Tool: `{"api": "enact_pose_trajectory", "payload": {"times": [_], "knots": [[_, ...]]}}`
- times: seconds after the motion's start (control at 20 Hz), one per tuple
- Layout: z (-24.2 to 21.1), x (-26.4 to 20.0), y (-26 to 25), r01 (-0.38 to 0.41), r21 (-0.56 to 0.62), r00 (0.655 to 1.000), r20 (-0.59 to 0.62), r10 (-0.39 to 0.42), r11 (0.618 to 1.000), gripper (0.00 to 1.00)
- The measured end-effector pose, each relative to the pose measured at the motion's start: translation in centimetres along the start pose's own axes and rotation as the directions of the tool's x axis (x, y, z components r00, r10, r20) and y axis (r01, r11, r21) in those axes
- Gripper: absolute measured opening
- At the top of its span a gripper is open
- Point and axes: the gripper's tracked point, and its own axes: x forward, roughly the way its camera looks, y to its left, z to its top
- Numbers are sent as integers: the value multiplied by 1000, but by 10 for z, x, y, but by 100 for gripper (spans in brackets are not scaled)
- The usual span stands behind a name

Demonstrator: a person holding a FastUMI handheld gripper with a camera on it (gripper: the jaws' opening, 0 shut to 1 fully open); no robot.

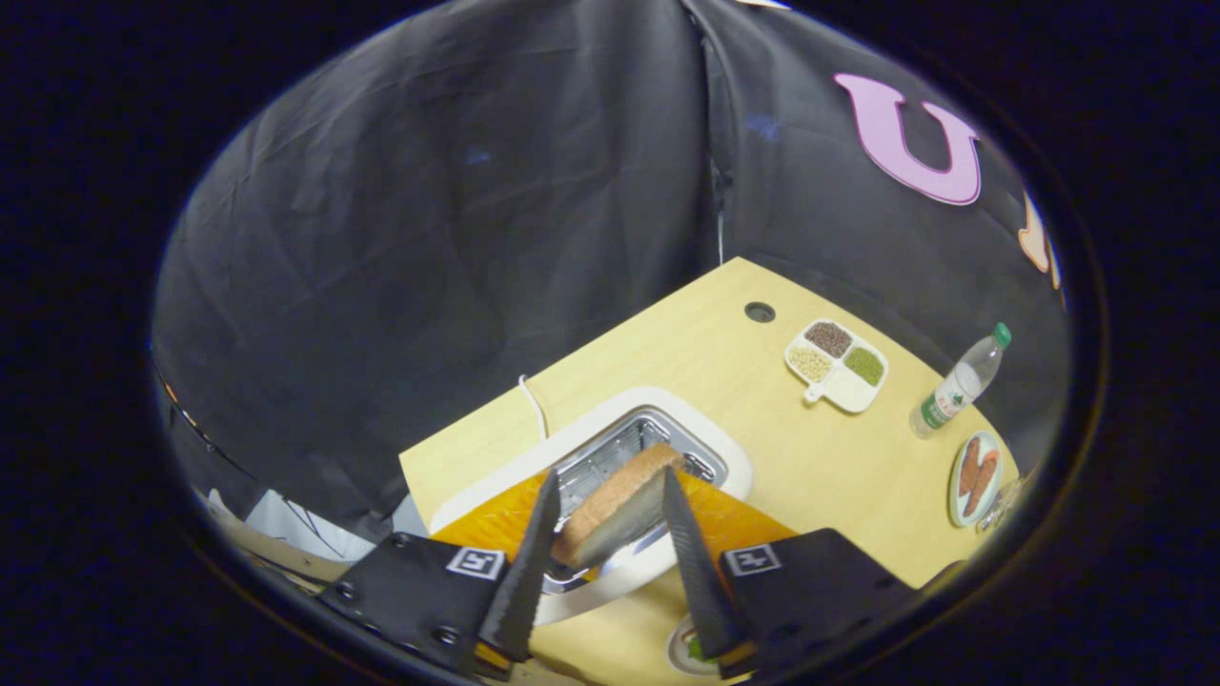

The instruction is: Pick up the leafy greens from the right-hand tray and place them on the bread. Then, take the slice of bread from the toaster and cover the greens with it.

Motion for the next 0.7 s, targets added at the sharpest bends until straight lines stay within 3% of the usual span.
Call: {"api": "enact_pose_trajectory", "payload": {"times": [0.15, 0.2, 0.55, 0.7], "knots": [[-8, -2, 4, -17, 2, 999, -40, 17, 1000, 50], [-7, -2, 1, -5, 11, 999, -37, 6, 1000, 50], [-2, -21, -2, -23, 47, 1000, 7, 23, 999, 5], [3, -40, -6, -45, 91, 998, 48, 41, 995, 5]]}}
